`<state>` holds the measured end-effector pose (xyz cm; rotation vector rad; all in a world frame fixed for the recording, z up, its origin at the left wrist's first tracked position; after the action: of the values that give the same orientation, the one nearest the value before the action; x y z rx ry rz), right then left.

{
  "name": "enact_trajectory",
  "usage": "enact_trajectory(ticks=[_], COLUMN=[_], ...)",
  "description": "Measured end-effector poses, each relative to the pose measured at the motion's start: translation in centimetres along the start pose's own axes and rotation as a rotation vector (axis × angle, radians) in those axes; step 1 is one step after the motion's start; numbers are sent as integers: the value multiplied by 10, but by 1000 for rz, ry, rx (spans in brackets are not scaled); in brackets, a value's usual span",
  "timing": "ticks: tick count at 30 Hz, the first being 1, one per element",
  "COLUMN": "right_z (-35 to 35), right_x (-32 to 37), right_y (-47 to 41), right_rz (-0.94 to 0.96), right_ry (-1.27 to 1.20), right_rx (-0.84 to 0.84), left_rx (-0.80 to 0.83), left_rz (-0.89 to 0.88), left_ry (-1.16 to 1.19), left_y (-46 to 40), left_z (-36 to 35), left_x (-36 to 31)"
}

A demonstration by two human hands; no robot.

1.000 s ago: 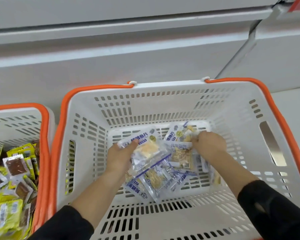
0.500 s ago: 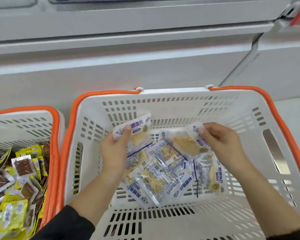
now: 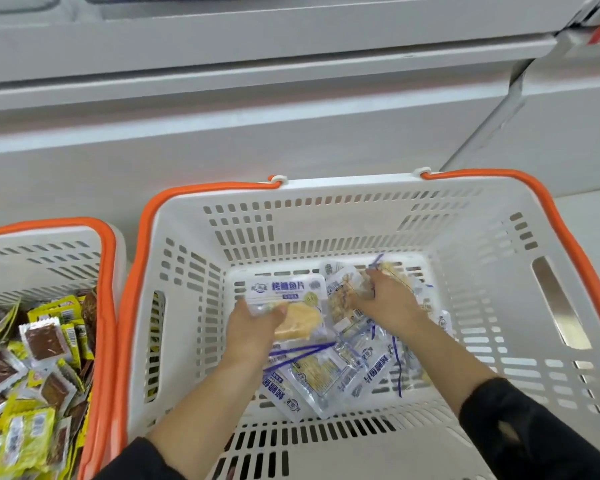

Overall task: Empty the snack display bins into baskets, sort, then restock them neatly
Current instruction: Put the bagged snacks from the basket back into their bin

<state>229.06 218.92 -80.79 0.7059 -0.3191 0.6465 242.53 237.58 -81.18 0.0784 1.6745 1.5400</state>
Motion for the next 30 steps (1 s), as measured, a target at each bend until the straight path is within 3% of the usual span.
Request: enact_trajectory(ticks=[3,8,11,17,19,24,27,30], right_z=[-21,13,51,2,-9,-20,-29,-24], right_x=[-4,-7,19,90,95,95,94,69], right_y=[-3,0,24,63,65,66,62,47], right_rz=[34,-33,121,439,455,438,476,344], right_ry=[297,-311,-315,-24,52,-107,-265,-250], right_rx=[-9,-314,-538,-258,-217,-147,16,67], left_rx=[-81,-138,-52,294,348,462,248,13], left_rz=[-1,18,44,49,29,21,11,21], left_ry=[151,252,245,199,204,71,-17,80], left_y=[-7,-7,-5,27,28,26,20,12], left_z=[6,12,7,-29,-29,-34,-26,-8], left_x=[-1,1,-1,-11,-13,-11,-7,-8])
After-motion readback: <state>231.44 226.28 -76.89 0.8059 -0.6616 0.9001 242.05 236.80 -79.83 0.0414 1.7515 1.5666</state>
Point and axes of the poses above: each hand's wrist, its own y-axis away from the middle knuckle, its own z-axis out of the back of the hand, x = y × z, the point moved 6 cm from there along -y, towards the middle knuckle, and after that the axes turned 12 degrees about z, right-handed, at the moved point
